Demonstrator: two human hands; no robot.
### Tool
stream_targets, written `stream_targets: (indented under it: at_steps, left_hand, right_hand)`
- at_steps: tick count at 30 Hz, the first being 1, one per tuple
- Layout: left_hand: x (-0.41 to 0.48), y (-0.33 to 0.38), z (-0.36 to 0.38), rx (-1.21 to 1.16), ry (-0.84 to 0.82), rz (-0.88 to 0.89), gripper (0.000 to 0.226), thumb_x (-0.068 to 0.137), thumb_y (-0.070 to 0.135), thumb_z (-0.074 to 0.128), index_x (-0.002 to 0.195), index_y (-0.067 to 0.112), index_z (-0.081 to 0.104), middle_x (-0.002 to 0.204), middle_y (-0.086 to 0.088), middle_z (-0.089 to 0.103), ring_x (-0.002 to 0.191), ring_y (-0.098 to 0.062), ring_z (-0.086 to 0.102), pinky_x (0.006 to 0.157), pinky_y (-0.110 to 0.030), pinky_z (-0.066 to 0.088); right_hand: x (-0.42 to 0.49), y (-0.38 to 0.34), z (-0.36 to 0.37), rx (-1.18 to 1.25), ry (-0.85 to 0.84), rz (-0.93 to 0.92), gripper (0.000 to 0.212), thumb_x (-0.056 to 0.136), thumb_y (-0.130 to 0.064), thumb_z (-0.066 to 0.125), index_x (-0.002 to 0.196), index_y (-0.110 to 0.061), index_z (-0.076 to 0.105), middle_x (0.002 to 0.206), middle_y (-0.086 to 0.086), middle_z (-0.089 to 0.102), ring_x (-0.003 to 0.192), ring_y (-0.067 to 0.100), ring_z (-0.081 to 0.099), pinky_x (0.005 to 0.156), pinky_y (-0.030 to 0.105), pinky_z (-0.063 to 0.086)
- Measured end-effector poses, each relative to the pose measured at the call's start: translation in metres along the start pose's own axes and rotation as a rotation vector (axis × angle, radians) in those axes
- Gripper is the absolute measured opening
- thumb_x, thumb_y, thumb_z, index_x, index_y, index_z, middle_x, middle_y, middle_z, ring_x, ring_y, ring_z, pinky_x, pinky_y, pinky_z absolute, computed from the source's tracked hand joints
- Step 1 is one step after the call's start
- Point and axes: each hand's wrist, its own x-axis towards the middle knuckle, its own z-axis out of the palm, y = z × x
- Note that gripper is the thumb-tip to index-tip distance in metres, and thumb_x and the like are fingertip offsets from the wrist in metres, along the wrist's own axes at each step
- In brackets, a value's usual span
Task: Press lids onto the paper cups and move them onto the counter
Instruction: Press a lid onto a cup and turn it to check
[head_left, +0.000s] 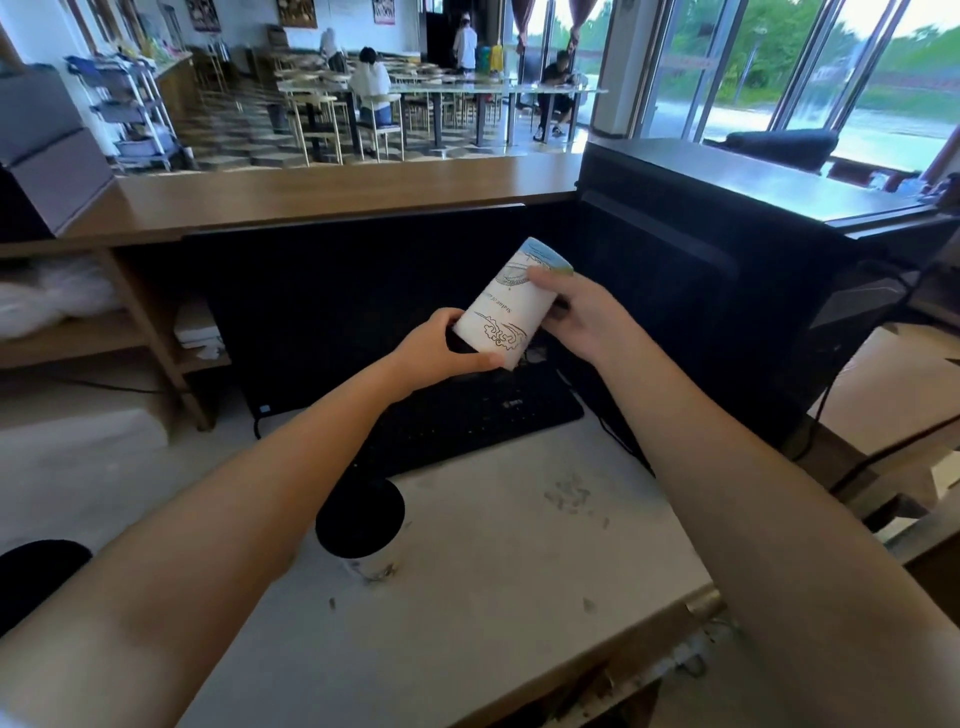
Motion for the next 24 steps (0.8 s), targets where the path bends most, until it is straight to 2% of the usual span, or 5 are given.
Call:
stream_targets:
  at_steps: [3,7,11,15,24]
  left_hand:
    - [0.010,0.007,-0.003,-0.001,0.015,-0.005,0.082,0.073,0.037,0.078,0.139,0.016,0.034,0.121,0.006,0.046,0.106,-0.008,0.045,0.085,-0.022,0.036]
    - [0.022,0.010,-0.001,-0.063,0.028,0.000,0.085,0.071,0.035,0.080,0.139,0.014,0.033,0.129,0.002,0.051,0.112,-0.010,0.049,0.091,-0.023,0.038]
    - [0.030,0.011,0.001,-0.069,0.048,0.001,0.085,0.073,0.035,0.078,0.141,0.015,0.031,0.135,0.000,0.048,0.118,-0.013,0.047,0.094,-0.024,0.036]
    - [0.037,0.009,0.002,-0.027,0.053,-0.003,0.084,0.075,0.033,0.076,0.142,0.017,0.029,0.139,-0.002,0.046,0.127,-0.019,0.044,0.096,-0.027,0.035]
    - [0.052,0.003,0.009,0.081,0.044,-0.037,0.085,0.075,0.032,0.076,0.143,0.014,0.028,0.140,-0.005,0.048,0.128,-0.022,0.046,0.101,-0.031,0.037]
  right_hand:
    - [0.011,-0.019,0.010,-0.192,-0.032,-0.055,0.043,0.077,-0.003,0.071,0.117,-0.002,0.057,0.105,0.011,0.067,0.096,0.023,0.066,0.082,0.034,0.056]
    - [0.018,-0.039,0.026,-0.448,-0.050,-0.137,0.049,0.072,-0.003,0.076,0.118,-0.002,0.057,0.114,0.014,0.067,0.103,0.027,0.066,0.090,0.038,0.055]
    - [0.022,-0.048,0.037,-0.682,-0.038,-0.173,0.065,0.060,-0.017,0.084,0.117,-0.007,0.057,0.112,0.009,0.068,0.101,0.023,0.067,0.090,0.039,0.055]
    - [0.028,-0.044,0.037,-0.720,-0.021,-0.185,0.067,0.063,-0.015,0.084,0.121,-0.008,0.052,0.116,0.009,0.064,0.104,0.022,0.064,0.092,0.041,0.054]
    - [0.037,-0.033,0.035,-0.738,0.003,-0.176,0.075,0.069,-0.008,0.081,0.133,-0.011,0.043,0.124,0.009,0.058,0.109,0.022,0.058,0.091,0.035,0.052]
